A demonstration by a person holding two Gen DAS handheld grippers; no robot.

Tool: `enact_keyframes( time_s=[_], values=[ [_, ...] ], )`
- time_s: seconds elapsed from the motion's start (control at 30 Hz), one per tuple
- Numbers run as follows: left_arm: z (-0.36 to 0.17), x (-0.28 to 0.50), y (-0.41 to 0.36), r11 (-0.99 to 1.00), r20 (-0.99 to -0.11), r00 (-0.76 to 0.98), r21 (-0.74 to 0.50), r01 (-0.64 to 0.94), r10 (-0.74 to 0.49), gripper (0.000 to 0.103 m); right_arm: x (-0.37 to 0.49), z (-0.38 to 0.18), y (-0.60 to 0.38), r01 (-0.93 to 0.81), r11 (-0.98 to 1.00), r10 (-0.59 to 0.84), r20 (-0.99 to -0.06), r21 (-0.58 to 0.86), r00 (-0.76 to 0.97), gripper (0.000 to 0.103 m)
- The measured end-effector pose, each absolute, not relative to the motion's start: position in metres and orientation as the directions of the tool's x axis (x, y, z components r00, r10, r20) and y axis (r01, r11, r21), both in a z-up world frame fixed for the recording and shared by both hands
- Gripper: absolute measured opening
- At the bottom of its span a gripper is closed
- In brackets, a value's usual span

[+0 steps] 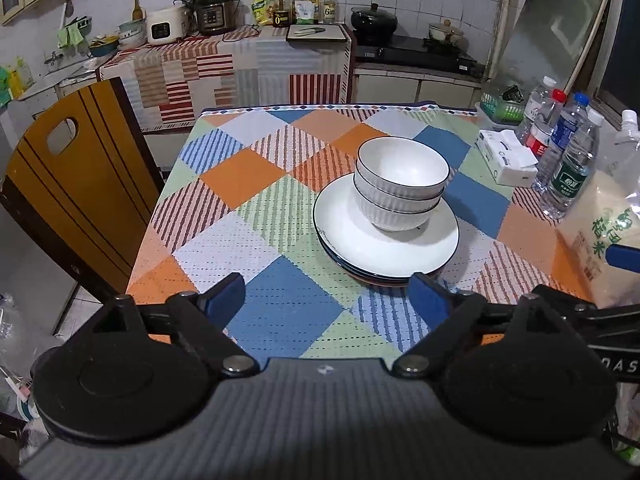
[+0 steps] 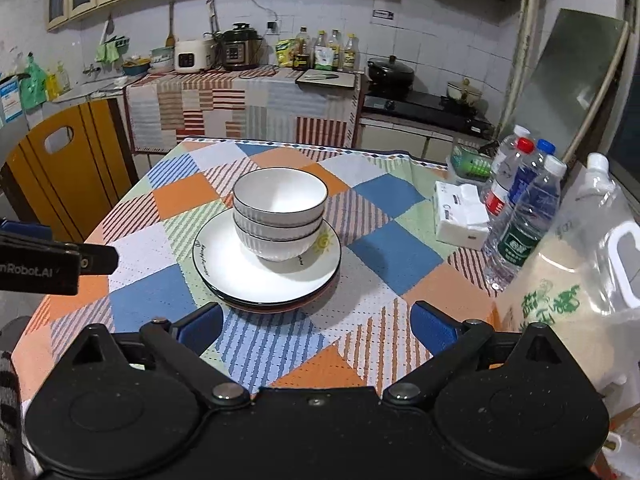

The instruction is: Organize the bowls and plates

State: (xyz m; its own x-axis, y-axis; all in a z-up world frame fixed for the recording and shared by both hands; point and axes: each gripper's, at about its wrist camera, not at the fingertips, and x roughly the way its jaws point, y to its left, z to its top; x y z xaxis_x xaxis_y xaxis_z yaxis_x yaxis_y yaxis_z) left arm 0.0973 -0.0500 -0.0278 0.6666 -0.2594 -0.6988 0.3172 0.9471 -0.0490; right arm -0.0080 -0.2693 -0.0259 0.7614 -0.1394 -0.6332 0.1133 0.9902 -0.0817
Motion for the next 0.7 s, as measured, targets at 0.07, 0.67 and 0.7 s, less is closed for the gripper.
enact_keyframes(
  time_s=[0.07,0.67,0.7],
  values=[
    [-0.029,0.096,-0.049,0.948,-0.702,0.665,-0.047,0.314,-0.255,0.094,-0.01,-0.028,-0.271,0.126,0.989,-0.145,-0.632,-0.075,0.762,0.101],
    [-0.02,0.069,-0.046,0.951,-0.679,0.69,-0.04,0.306,-0.25,0.095,-0.05,-0.018,-0.261,0.211,0.976,-0.204,-0.577,-0.055,0.791,0.101],
    [-0.02,0.068,-0.046,0.952,-0.673,0.696,-0.043,0.302,-0.251,0.095,-0.051,-0.018,-0.26,0.208,0.977,-0.2,-0.577,-0.053,0.792,0.101]
  ],
)
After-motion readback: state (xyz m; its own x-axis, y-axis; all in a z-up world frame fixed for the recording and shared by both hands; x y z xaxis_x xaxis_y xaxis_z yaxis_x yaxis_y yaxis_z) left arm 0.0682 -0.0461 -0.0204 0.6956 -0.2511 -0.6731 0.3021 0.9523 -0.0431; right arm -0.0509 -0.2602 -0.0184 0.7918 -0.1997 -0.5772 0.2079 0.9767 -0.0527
